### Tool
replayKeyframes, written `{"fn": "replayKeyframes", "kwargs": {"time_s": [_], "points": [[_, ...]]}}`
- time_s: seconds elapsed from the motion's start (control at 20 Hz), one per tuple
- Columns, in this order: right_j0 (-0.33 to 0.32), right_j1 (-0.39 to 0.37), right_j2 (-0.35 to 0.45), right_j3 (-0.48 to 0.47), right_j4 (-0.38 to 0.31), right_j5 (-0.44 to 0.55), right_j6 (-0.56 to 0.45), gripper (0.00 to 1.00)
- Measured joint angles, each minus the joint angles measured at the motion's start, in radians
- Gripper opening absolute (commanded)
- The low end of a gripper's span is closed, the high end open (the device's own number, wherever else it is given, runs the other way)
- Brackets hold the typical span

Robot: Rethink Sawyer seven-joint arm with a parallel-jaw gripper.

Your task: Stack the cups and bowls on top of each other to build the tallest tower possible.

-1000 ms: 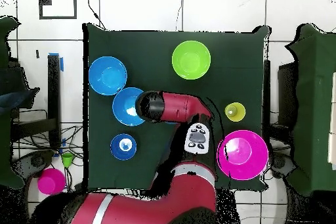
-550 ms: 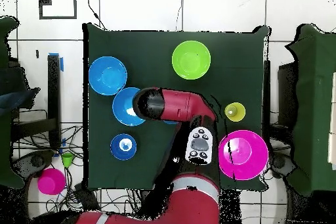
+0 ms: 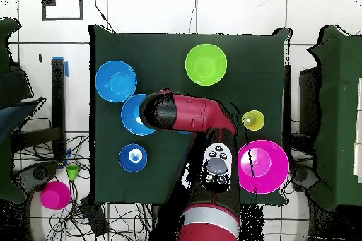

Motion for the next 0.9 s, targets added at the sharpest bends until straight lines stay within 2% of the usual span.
{"fn": "replayKeyframes", "kwargs": {"time_s": [0.35, 0.9], "points": [[0.083, -0.041, -0.025, 0.057, 0.014, 0.024, 0.000, 1.00], [0.252, -0.066, -0.062, 0.169, 0.117, 0.034, 0.038, 1.00]]}}
